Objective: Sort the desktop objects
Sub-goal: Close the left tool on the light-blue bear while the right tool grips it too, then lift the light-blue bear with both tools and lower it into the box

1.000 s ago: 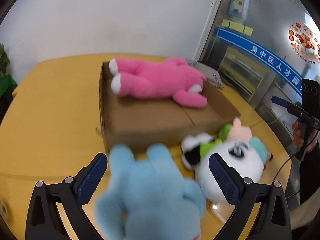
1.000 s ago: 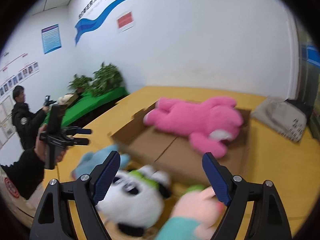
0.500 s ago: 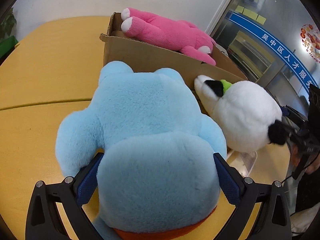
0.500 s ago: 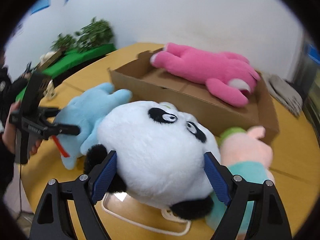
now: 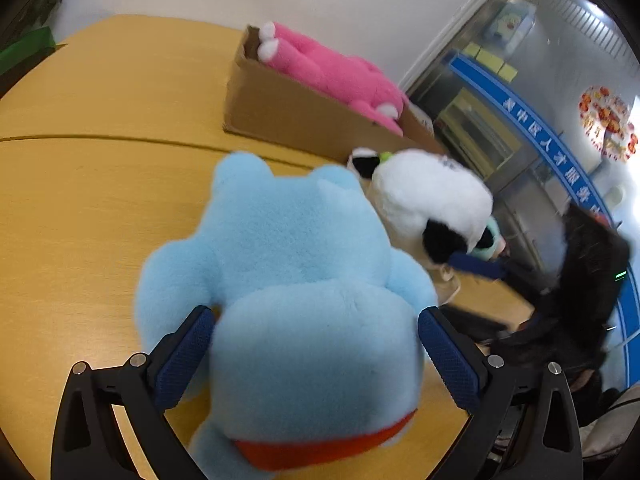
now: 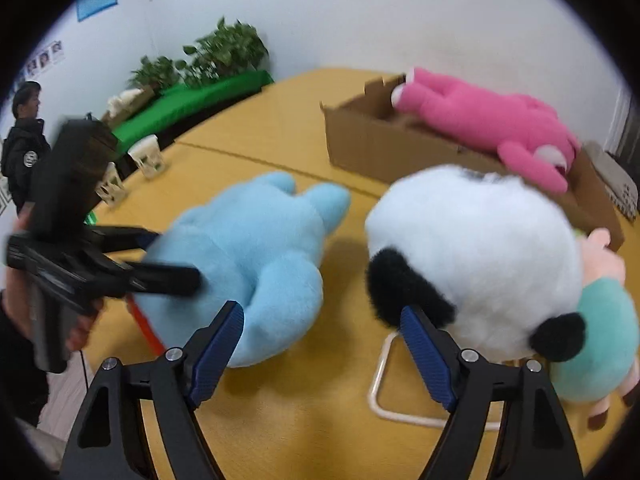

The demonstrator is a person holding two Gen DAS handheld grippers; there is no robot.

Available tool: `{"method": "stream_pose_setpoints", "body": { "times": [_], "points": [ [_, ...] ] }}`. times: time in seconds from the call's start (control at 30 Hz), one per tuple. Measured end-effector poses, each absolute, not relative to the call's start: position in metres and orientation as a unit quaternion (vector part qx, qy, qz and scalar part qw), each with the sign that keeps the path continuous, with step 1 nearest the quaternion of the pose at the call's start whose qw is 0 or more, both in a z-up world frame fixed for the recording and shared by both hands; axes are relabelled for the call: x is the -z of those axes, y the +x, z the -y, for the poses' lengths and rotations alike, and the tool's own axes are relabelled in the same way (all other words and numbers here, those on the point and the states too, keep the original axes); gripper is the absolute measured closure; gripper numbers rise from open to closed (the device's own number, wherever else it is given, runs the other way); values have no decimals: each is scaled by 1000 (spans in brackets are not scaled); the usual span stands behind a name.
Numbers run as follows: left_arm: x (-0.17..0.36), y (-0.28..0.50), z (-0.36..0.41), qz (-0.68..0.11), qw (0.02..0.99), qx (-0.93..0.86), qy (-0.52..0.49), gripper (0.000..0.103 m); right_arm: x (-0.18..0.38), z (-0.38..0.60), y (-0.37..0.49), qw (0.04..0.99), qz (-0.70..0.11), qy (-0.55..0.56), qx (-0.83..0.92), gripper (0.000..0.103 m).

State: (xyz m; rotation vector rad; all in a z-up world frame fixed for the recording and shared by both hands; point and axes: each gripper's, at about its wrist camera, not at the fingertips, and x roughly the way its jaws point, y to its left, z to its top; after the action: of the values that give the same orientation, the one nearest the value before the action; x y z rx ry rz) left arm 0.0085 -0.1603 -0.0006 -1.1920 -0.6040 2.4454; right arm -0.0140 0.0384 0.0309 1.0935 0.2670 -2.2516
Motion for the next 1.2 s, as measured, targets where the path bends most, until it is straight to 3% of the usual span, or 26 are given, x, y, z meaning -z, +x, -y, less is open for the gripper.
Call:
{"method": "stream_pose_setpoints", "body": {
  "times": [0.1, 0.17, 0.23, 0.27, 0.33, 0.5, 0.6, 0.63, 0.93, 1.2],
  "points": [
    [-8, 16, 182, 217, 166, -877, -396, 0, -17, -33, -21, 298, -86, 439, 843, 23],
    [-2, 8, 195, 217, 154, -876, -402, 0, -9, -30, -25, 292, -74, 458, 836, 32],
    [13, -4, 201, 212, 144, -869, -423, 2, 0, -26, -29, 286, -63, 476, 829, 64],
    [22, -10, 202, 211, 144, -864, -435, 11, 4, -25, -31, 283, -57, 485, 826, 68],
    [37, -16, 202, 216, 153, -851, -454, 23, 11, -25, -30, 282, -53, 496, 819, 68],
    [42, -14, 196, 223, 177, -846, -450, 33, 20, -27, -27, 285, -64, 521, 802, 65],
    [43, -14, 193, 204, 169, -848, -459, 61, 25, -22, -27, 286, -80, 527, 796, 64],
    [45, -13, 191, 191, 160, -849, -466, 77, 23, -20, -27, 291, -79, 525, 796, 67],
    [37, 4, 184, 168, 137, -857, -468, 79, -3, -23, -21, 306, -78, 479, 819, 75],
    [-47, -4, 165, 135, 148, -898, -392, 80, -76, -42, -20, 303, -90, 370, 874, 77]
  ]
}}
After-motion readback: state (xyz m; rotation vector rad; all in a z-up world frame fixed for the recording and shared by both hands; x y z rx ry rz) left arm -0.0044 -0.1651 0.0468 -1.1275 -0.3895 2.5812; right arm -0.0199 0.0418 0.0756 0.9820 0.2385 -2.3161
